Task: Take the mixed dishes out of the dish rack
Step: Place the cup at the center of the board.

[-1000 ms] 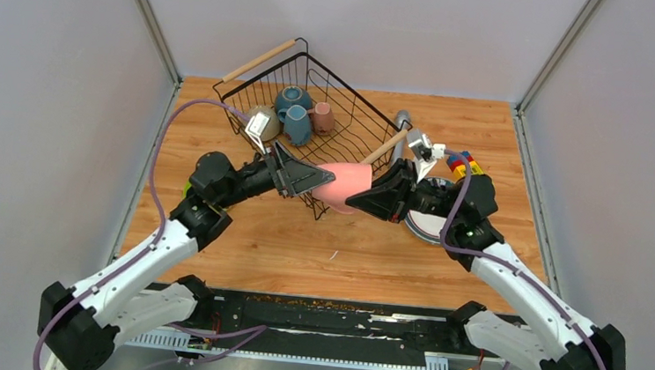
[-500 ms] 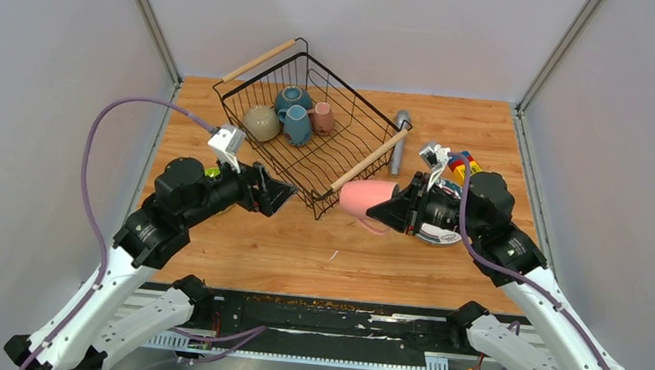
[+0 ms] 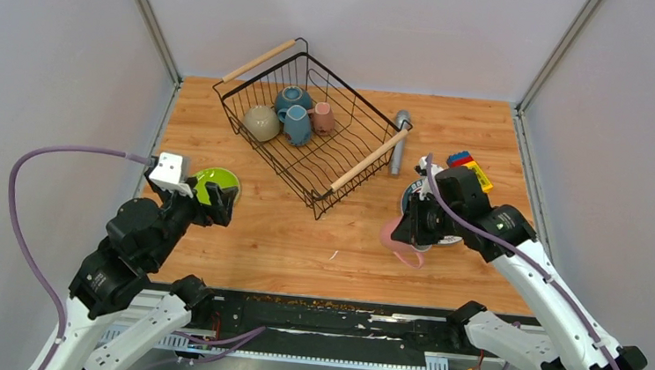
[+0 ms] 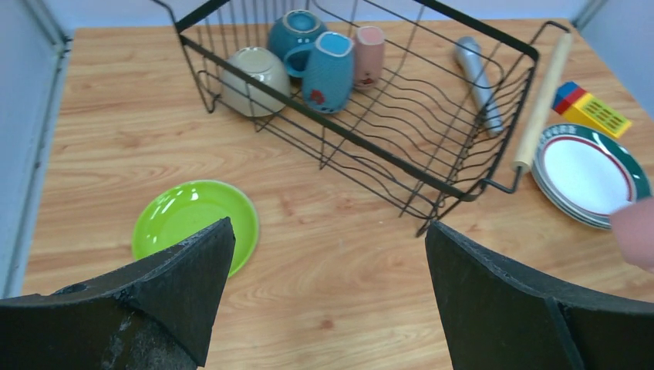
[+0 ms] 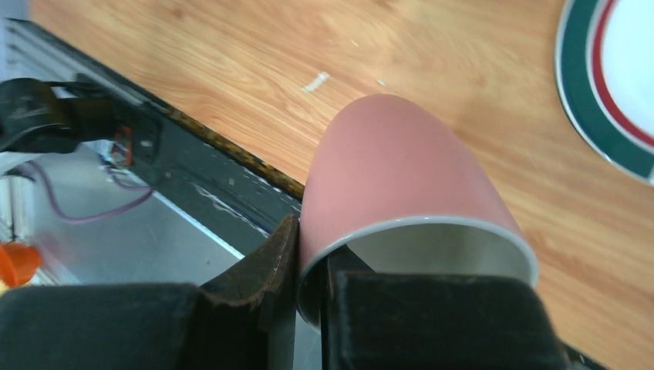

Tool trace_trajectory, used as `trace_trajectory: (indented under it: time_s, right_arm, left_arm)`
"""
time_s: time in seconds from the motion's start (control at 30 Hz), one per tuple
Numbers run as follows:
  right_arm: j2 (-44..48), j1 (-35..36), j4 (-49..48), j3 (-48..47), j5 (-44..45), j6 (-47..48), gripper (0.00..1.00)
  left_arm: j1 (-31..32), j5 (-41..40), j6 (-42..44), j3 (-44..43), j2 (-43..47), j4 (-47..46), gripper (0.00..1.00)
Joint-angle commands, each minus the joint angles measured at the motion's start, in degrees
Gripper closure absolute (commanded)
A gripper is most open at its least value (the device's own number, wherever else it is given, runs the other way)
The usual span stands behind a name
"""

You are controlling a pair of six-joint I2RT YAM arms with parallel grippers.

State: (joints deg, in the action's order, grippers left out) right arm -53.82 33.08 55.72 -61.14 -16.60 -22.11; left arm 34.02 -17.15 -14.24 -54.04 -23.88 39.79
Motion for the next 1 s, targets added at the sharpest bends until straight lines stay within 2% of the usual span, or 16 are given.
trace_trajectory:
  time_s: [0.0, 0.2, 0.5, 0.77, 0.97]
  right_arm:
    - [-1.1, 0.3, 6.0, -1.1, 9.0, -3.9, 1.0]
    - [-5.6, 1.2, 6.1, 3.2, 15.7, -7.5, 1.0]
    - [-15.5, 1.6, 2.9, 5.9, 18.8, -9.3, 1.0]
    - [-19.8, 2.0, 1.7, 6.3, 20.6, -9.7, 1.0]
    - [-19.3, 2.2, 1.7, 6.0, 20.7, -10.0, 0.77]
  left_arm:
    - [-0.1, -9.0, 1.6, 2.2, 2.0, 1.4, 0.0]
    - [-0.1, -11.3, 1.5, 7.1, 5.7, -1.5, 0.0]
    - [-0.2, -11.6, 0.8, 10.6, 7.0, -3.1, 0.0]
    - [-0.1, -12.3, -0.4, 11.0, 6.1, -3.2, 0.0]
    - [-0.1, -12.6, -1.3, 11.0, 5.9, -3.0, 0.0]
